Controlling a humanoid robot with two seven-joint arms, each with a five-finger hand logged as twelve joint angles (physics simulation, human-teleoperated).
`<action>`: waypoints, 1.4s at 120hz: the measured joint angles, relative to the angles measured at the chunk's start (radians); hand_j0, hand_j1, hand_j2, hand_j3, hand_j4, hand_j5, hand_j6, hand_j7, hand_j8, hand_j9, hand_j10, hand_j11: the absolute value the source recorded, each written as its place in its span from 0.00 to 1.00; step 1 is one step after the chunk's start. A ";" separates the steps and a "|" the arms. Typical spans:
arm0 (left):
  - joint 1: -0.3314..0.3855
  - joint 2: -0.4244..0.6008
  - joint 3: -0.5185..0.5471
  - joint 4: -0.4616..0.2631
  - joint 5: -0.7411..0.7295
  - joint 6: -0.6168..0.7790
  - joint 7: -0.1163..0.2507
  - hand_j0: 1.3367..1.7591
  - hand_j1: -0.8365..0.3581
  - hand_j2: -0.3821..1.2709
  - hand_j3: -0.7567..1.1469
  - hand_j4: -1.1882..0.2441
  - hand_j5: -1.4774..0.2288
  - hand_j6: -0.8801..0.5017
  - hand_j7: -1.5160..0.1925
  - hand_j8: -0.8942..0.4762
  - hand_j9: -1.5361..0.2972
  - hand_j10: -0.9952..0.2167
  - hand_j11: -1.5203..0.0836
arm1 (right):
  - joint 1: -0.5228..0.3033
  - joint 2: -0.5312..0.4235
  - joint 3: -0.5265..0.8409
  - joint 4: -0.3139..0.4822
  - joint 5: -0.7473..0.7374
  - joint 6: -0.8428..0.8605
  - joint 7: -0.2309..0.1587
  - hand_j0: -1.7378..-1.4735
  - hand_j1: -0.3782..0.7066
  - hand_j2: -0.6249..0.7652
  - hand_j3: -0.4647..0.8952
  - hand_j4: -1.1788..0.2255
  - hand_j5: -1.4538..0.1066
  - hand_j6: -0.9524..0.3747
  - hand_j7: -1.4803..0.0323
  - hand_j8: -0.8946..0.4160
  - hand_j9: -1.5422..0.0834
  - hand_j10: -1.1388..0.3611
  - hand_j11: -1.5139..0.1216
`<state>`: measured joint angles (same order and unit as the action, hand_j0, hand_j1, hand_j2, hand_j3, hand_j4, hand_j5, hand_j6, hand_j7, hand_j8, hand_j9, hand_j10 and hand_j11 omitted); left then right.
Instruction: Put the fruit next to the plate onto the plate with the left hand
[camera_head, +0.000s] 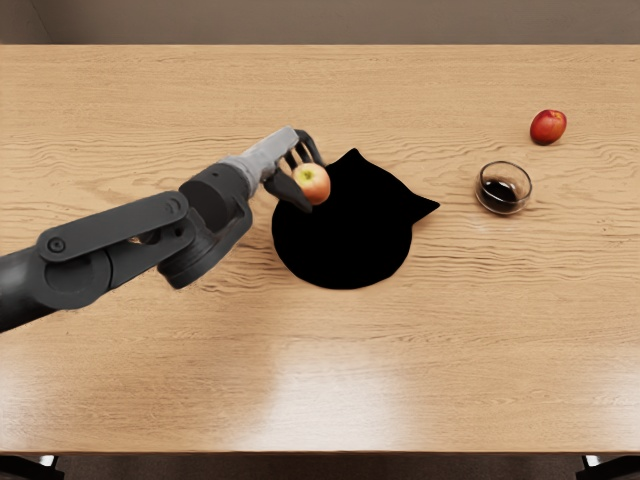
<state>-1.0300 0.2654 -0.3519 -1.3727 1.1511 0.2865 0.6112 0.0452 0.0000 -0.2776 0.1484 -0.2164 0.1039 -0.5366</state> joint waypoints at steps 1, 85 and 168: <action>-0.001 0.000 0.000 0.003 0.000 0.000 0.000 0.74 0.44 0.48 0.40 0.55 0.13 0.45 0.19 0.37 0.21 0.13 0.23 | 0.000 0.000 0.000 0.000 0.000 0.000 0.000 0.30 0.03 0.45 0.34 0.84 0.93 0.72 0.98 0.68 0.95 0.76 0.93; -0.031 -0.101 -0.043 0.087 0.002 -0.004 0.000 0.76 0.68 0.29 0.40 0.62 0.59 0.43 0.62 0.44 0.59 0.53 0.66 | 0.001 0.000 0.000 -0.001 0.000 -0.001 0.000 0.30 0.03 0.45 0.34 0.84 0.93 0.72 0.98 0.68 0.95 0.76 0.93; 0.320 0.719 -0.398 -0.176 -1.736 -0.834 0.000 0.76 0.97 0.24 0.40 0.81 0.85 0.62 0.87 0.64 0.82 0.80 0.93 | 0.004 0.000 0.000 0.028 0.002 0.000 0.000 0.30 0.03 0.45 0.34 0.84 0.93 0.72 0.98 0.68 0.95 0.76 0.93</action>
<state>-0.7099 0.9849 -0.7502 -1.5487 -0.5848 -0.5479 0.6109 0.0491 0.0000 -0.2776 0.1760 -0.2143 0.1043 -0.5369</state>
